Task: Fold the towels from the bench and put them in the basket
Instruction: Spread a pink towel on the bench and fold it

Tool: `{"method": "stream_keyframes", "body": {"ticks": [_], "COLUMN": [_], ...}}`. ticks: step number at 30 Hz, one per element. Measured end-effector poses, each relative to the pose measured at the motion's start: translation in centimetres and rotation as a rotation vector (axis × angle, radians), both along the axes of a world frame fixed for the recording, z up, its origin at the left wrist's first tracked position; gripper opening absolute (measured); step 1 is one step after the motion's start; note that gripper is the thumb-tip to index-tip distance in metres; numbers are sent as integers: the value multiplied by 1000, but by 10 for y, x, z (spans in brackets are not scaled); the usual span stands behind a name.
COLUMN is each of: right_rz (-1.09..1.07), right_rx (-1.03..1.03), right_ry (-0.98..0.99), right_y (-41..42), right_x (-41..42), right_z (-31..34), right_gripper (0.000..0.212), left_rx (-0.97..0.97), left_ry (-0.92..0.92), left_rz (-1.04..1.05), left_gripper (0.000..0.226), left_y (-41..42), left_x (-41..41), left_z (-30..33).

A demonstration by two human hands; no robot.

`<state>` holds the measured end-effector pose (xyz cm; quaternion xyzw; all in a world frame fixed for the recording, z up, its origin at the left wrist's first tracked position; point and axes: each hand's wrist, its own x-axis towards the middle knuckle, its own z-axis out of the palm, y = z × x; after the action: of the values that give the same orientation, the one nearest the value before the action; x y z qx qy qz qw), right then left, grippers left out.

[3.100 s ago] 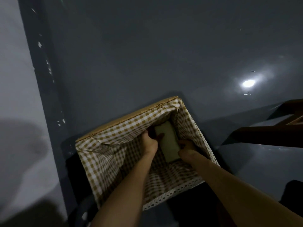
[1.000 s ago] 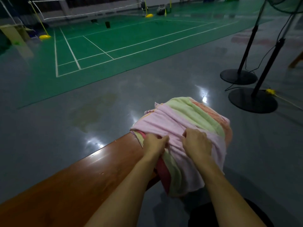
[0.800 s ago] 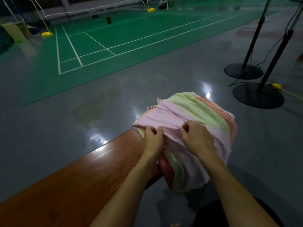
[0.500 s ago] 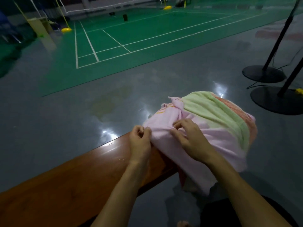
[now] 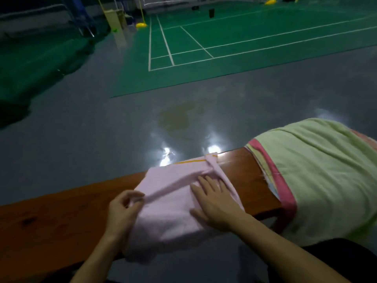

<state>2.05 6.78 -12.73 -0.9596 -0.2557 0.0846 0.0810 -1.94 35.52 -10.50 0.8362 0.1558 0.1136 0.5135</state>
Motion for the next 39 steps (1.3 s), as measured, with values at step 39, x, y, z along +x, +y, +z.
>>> {"method": "stream_keyframes", "body": {"ticks": [39], "right_rz": [-769], "right_rx": [1147], "right_ry": [408], "right_y": [-18], "right_x": [27], "right_z": [58], "right_gripper": [57], "left_rx": [-378], "left_ry": [150], "left_rz": [81], "left_gripper": [10], "left_y": [82], "left_x": [-3], "left_z": [4]}}
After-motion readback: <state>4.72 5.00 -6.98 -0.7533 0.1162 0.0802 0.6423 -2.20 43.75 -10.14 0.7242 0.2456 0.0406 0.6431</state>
